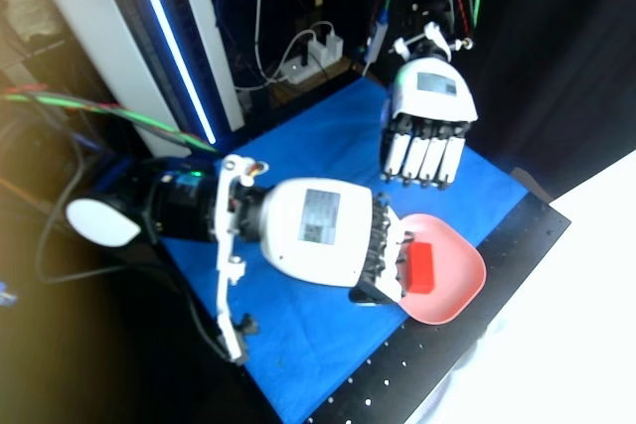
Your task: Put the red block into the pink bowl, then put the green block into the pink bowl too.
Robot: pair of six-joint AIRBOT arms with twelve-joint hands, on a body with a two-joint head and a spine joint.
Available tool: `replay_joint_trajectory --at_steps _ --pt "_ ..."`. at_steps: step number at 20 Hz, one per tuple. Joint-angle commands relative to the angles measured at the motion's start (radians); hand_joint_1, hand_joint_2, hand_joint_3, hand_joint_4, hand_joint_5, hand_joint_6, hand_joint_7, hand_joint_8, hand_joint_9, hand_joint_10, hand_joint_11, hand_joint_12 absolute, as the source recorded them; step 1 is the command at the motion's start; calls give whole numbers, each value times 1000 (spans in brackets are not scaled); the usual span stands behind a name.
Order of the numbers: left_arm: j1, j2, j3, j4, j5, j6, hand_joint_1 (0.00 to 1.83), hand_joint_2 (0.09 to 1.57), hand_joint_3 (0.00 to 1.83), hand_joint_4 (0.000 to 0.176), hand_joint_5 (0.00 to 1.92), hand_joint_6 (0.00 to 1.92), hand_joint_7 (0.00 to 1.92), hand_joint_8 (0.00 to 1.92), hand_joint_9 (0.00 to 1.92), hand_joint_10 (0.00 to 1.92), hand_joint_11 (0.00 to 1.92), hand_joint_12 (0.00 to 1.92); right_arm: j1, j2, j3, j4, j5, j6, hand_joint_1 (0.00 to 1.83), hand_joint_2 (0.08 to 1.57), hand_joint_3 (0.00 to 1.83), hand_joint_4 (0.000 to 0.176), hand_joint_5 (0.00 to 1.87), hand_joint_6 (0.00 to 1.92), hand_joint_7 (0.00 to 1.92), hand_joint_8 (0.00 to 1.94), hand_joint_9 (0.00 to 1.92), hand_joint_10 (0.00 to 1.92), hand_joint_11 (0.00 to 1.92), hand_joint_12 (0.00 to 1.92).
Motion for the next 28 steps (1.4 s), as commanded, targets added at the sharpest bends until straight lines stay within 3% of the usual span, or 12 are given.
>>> replay_joint_trajectory --at_steps 1,5,9,14,16,18,19,21,23,24,25,28 --pt "-4 5 -5 -23 -127 -5 1238 1103 1 0 975 888 1023 1102 866 1294 659 1634 20 -7 9 24 106 -1 1160 1076 0 0 1058 870 1177 790 1128 1183 1013 1531" --pt "-1 14 -25 -14 -155 -6 1239 1097 0 0 987 896 1038 1056 939 1206 751 1504 20 -44 45 29 99 -1 1171 1059 0 0 1097 811 1156 803 1101 1145 933 1483" --pt "7 18 -28 11 -187 -55 1233 1096 0 0 976 927 1047 1031 985 1285 851 1620 20 -68 79 29 73 -1 1173 1071 0 0 1067 849 1092 922 1023 1249 884 1546" --pt "16 28 -46 22 -220 -68 1231 1100 0 0 944 971 1068 999 908 1197 544 1512 20 -100 122 39 58 -1 1171 1073 0 0 1064 854 1054 1037 996 1294 888 1595" --pt "23 36 -57 24 -234 -68 1242 1087 0 0 968 931 1097 954 906 1199 646 1573 20 -118 146 40 51 -1 1171 1074 0 0 1062 853 1044 1012 962 1302 847 1619" --pt "24 41 -63 27 -241 -68 1236 1099 0 0 957 933 1053 1041 862 1277 667 1664 20 -127 157 42 46 -1 1172 1076 0 0 1058 854 1063 843 996 1136 856 1496" --pt "24 43 -65 27 -242 -68 1234 1104 1 0 949 949 1043 1055 864 1289 709 1665 20 -128 158 43 46 -1 1246 1074 0 0 1059 723 1092 975 1003 1062 862 1449" --pt "24 44 -65 27 -241 -68 1235 1106 0 0 944 955 1041 1059 885 1276 756 1625 20 -129 158 43 44 -1 1277 1057 0 0 1090 623 1151 915 1065 927 900 1375" --pt "26 46 -65 27 -237 -68 1235 1106 0 0 944 952 1039 1063 888 1268 769 1624 20 -129 158 43 42 -1 1185 1047 2 0 1123 726 1145 556 1059 921 885 1408" --pt "26 47 -65 28 -235 -68 1235 1106 0 0 943 952 1043 1059 898 1264 755 1632 20 -129 157 43 40 -1 1097 966 0 0 979 321 1119 417 1020 834 813 1398" --pt "27 48 -66 28 -235 -68 1232 1110 1 0 941 956 1028 1082 898 1273 764 1643 20 -129 156 43 40 -1 986 893 0 0 835 86 1053 176 967 538 690 1236" --pt "28 48 -65 28 -233 -68 1225 1122 3 0 939 956 982 1167 857 1324 736 1671 20 -129 155 43 36 -1 875 795 0 0 483 0 750 1 745 25 384 849"
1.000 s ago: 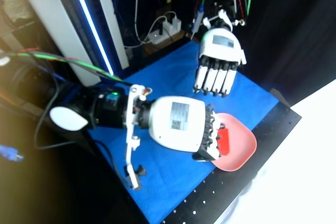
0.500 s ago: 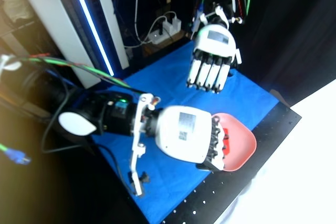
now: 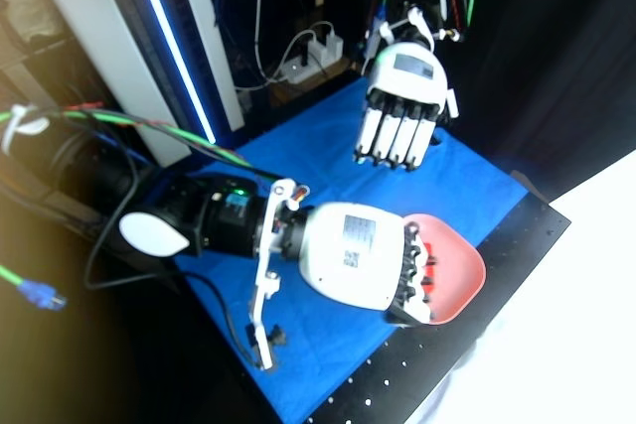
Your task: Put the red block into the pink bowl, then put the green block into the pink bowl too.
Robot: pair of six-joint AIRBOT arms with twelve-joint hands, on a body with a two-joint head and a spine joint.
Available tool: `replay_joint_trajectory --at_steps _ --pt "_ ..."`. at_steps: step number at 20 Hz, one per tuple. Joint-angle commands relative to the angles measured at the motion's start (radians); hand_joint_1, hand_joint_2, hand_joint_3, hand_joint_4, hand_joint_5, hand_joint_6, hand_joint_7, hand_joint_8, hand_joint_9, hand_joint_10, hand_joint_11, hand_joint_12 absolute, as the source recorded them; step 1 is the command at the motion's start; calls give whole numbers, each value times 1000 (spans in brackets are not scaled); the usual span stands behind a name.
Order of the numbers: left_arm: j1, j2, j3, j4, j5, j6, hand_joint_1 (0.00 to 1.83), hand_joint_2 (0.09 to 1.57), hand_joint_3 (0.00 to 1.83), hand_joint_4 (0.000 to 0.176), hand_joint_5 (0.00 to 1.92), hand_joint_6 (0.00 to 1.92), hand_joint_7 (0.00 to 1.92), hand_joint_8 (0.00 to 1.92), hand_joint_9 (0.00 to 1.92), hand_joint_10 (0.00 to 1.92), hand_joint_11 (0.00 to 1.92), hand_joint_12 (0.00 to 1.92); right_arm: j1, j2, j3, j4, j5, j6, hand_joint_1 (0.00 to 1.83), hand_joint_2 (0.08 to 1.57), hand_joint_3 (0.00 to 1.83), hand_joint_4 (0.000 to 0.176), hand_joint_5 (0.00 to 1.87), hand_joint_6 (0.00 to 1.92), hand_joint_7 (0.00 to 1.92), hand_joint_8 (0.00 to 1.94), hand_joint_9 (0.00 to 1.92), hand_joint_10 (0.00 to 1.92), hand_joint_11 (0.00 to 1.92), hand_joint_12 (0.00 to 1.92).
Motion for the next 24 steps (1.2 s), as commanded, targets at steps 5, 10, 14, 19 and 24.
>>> replay_joint_trajectory --at_steps 5,10,14,19,24 --pt "-10 3 -1 -31 -106 1 1228 1108 0 0 965 937 1015 1094 887 1278 757 1622 20 0 2 17 104 -1 732 679 0 94 97 0 313 1 336 1 0 753" --pt "-11 8 3 -38 -90 0 1228 1105 0 0 968 936 1021 1072 883 1223 730 1624 24 19 -32 17 103 -1 783 701 3 106 79 0 273 2 295 1 0 625" --pt "-10 16 24 -93 -80 3 1238 1116 3 0 988 844 966 1220 839 1385 698 1740 47 79 -99 16 104 -1 767 726 5 139 41 0 230 0 233 0 0 587" --pt "33 65 12 -240 -130 80 1253 1131 2 0 1007 755 908 1361 767 1515 584 1818 74 191 -213 -5 160 -1 674 692 0 134 0 0 175 4 207 3 0 563" --pt "108 153 -35 -417 -252 156 1163 1101 0 0 997 955 862 1340 838 1574 725 1850 74 322 -326 15 263 -1 751 724 11 74 0 0 139 5 167 4 0 263"
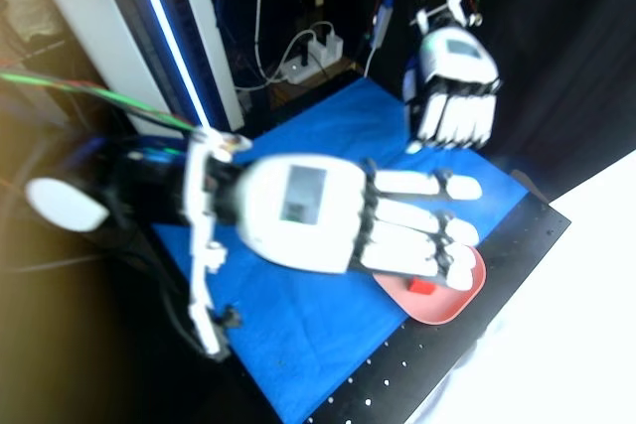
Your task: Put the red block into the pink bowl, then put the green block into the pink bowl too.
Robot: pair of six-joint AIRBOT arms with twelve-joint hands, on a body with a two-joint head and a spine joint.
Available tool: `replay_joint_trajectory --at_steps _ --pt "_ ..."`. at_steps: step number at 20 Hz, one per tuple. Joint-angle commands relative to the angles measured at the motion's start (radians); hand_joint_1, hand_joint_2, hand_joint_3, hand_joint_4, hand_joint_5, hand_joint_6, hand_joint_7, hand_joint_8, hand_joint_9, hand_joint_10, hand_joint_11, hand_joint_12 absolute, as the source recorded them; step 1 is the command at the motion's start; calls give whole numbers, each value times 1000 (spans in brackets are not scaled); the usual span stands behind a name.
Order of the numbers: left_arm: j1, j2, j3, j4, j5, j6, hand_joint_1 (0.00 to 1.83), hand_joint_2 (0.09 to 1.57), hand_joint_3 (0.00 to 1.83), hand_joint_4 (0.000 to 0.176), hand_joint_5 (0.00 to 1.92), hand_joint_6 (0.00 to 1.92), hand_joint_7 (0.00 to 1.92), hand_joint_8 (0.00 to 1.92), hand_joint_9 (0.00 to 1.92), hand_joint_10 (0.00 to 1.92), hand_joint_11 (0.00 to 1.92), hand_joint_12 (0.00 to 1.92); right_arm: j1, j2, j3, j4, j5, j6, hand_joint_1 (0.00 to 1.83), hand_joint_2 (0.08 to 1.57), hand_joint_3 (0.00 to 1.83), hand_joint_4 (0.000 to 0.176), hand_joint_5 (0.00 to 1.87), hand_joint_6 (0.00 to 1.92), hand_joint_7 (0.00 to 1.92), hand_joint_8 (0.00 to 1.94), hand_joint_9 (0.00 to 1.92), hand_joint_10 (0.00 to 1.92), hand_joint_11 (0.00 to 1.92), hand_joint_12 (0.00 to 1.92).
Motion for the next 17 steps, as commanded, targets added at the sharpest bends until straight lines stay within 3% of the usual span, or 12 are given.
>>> replay_joint_trajectory --at_steps 1,3,5,6,7,8,9,10,11,12,16,17 --pt "-3 6 -4 -32 -155 5 1245 1125 0 0 955 839 968 1249 785 1346 547 1667 11 12 -13 24 150 1 727 740 4 55 0 0 82 3 150 1 0 358" --pt "20 22 -17 -68 -191 19 1251 1130 0 0 969 795 943 1304 759 1400 524 1730 11 39 -40 25 170 1 748 731 0 65 6 1 100 6 165 5 0 268" --pt "45 38 -36 -93 -219 38 1237 1140 2 0 821 1062 1017 1108 789 1023 407 1488 11 61 -69 26 171 1 739 725 0 86 13 3 118 8 182 10 0 248" --pt "52 42 -45 -103 -223 58 1317 1120 3 0 691 625 952 1084 792 881 393 1415 11 72 -80 26 171 1 731 731 0 75 10 1 152 8 181 5 0 294" --pt "56 46 -53 -112 -223 79 1073 1001 0 0 605 141 782 259 760 514 316 1285 11 82 -88 26 171 1 743 737 2 71 22 1 180 3 203 4 0 423" --pt "60 50 -57 -117 -223 88 1073 1001 0 0 605 141 782 259 760 514 316 1285 11 90 -93 26 171 1 743 737 2 71 22 1 180 3 203 4 0 423" --pt "66 55 -61 -125 -230 88 1027 994 0 0 548 39 723 76 733 317 261 1258 11 97 -97 26 171 1 742 740 3 73 23 1 182 2 209 4 0 457" --pt "75 61 -65 -135 -245 88 991 960 0 55 273 1 422 2 503 37 65 1165 11 107 -102 26 171 1 740 720 0 97 14 1 154 2 172 3 0 333" --pt "90 70 -72 -151 -268 88 991 960 0 55 273 1 422 2 503 37 65 1165 11 119 -111 26 171 1 740 720 0 97 14 1 154 2 172 3 0 333" --pt "107 78 -79 -167 -292 88 951 938 0 68 221 0 343 0 455 8 49 1121 11 129 -119 26 171 1 727 713 0 107 5 1 144 0 164 1 0 275" --pt "176 100 -103 -226 -377 88 884 921 0 68 87 0 235 0 374 0 0 1022 10 173 -154 26 171 0 712 704 0 112 1 0 147 4 187 6 0 418" --pt "184 103 -106 -237 -384 88 861 915 0 77 86 1 235 2 367 0 0 1009 9 186 -164 26 171 0 703 699 0 113 0 0 144 2 181 2 0 409"
